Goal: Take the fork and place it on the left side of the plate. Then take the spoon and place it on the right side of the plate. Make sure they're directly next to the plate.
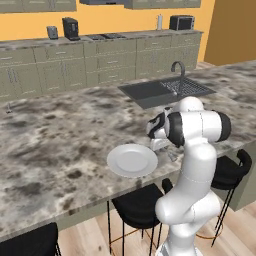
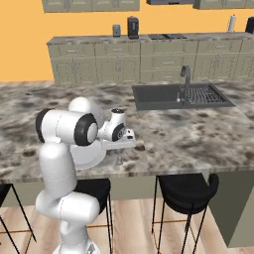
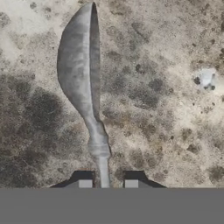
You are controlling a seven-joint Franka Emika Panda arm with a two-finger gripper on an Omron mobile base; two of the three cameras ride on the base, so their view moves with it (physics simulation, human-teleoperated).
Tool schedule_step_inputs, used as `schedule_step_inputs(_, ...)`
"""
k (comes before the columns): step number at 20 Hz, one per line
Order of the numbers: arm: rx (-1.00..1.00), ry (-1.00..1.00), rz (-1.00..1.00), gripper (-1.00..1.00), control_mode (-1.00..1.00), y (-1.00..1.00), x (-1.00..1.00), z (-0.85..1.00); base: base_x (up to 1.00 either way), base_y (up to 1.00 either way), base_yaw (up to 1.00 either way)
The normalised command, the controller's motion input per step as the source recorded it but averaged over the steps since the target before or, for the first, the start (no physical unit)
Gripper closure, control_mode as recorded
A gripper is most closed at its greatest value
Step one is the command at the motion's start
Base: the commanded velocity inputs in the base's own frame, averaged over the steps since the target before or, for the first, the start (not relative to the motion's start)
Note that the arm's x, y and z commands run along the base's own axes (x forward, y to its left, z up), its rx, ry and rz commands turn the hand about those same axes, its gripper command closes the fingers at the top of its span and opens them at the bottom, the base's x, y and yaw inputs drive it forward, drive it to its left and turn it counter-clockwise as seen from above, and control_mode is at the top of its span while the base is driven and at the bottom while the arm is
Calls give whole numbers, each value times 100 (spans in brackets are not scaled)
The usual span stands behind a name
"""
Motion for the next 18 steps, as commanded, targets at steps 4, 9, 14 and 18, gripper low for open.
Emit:
schedule_step_inputs(4,1,-1,0,-100,-100,0,-6,28,0,0,0)
schedule_step_inputs(9,0,-3,0,-100,-100,0,-18,73,0,0,0)
schedule_step_inputs(14,0,-6,0,-100,-100,0,-23,98,0,0,0)
schedule_step_inputs(18,0,-6,0,-100,-100,1,-78,91,0,0,0)
